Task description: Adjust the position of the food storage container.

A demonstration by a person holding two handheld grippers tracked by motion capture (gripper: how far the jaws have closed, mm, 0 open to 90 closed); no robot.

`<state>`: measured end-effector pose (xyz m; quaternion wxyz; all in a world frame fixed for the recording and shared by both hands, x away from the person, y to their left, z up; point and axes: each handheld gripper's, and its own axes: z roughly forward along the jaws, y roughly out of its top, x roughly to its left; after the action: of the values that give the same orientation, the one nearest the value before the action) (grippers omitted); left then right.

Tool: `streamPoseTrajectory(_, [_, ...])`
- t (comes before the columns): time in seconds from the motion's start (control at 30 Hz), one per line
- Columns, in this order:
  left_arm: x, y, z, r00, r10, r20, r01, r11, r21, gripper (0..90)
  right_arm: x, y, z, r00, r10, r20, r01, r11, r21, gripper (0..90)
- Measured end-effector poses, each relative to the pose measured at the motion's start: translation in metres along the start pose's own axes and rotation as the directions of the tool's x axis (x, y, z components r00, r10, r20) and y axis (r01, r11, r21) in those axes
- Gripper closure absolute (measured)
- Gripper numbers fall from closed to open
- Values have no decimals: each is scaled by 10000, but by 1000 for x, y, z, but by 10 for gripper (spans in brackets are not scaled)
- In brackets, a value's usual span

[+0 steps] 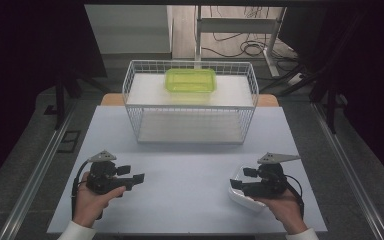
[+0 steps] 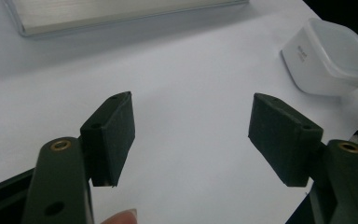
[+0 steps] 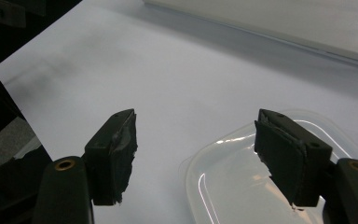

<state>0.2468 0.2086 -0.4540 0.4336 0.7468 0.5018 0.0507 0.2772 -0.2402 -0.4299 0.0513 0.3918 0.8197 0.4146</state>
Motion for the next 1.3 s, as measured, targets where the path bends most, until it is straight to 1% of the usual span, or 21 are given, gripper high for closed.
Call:
streamPoseTrajectory(0.13, [2, 1, 4, 10000, -20, 13, 20, 10000, 84, 309, 0, -1, 3, 9999, -115, 80, 113, 9997, 224, 312])
streamPoseTrajectory(0.23, [3, 0, 7, 10000, -49, 34, 48, 9999, 163, 308, -4, -5, 4, 9999, -14, 171, 8, 9993, 373, 329])
streamPoseTrajectory(0.3, [1, 0, 9, 10000, -17, 59, 16, 9997, 232, 308, -7, -8, 2, 9995, 85, 310, -99, 9989, 466, 339])
streamPoseTrajectory(0.47, [-1, -1, 12, 9999, 29, 126, -33, 9995, 328, 305, -11, -15, -12, 9970, 184, 751, -217, 9988, 430, 368])
streamPoseTrajectory(0.57, [0, -2, 12, 9999, -10, 116, 5, 9992, 397, 304, -15, -18, -22, 9929, 35, 1186, -106, 9982, 596, 406])
streamPoseTrajectory(0.67, [2, -2, 14, 9999, -102, 80, 98, 9989, 464, 303, -22, -22, -35, 9902, 263, 1373, -327, 9985, 445, 458])
streamPoseTrajectory(0.8, [3, -3, 15, 9999, -130, 81, 125, 9986, 516, 303, -29, -30, -48, 9866, 422, 1574, -505, 9975, 489, 542])
streamPoseTrajectory(0.9, [2, -3, 15, 9999, -111, 66, 108, 9986, 526, 303, -34, -38, -56, 9818, 505, 1833, -626, 9962, 610, 640])
streamPoseTrajectory(1.0, [3, -3, 15, 9999, -120, 54, 117, 9985, 542, 303, -39, -47, -63, 9739, 550, 2203, -758, 9933, 872, 771])
streamPoseTrajectory(1.1, [3, -4, 16, 9999, -162, 53, 158, 9983, 560, 304, -43, -52, -67, 9660, 542, 2529, -837, 9907, 1073, 858])
streamPoseTrajectory(1.13, [3, -4, 16, 9998, -167, 73, 163, 9983, 566, 304, -45, -54, -68, 9627, 561, 2646, -899, 9890, 1173, 878])
streamPoseTrajectory(1.2, [2, -3, 16, 9999, -139, 82, 134, 9981, 598, 303, -49, -57, -67, 9552, 582, 2901, -1047, 9835, 1474, 888])
streamPoseTrajectory(1.3, [2, -4, 17, 9999, -117, 76, 112, 9980, 617, 303, -54, -60, -63, 9506, 587, 3048, -1177, 9768, 1789, 888])
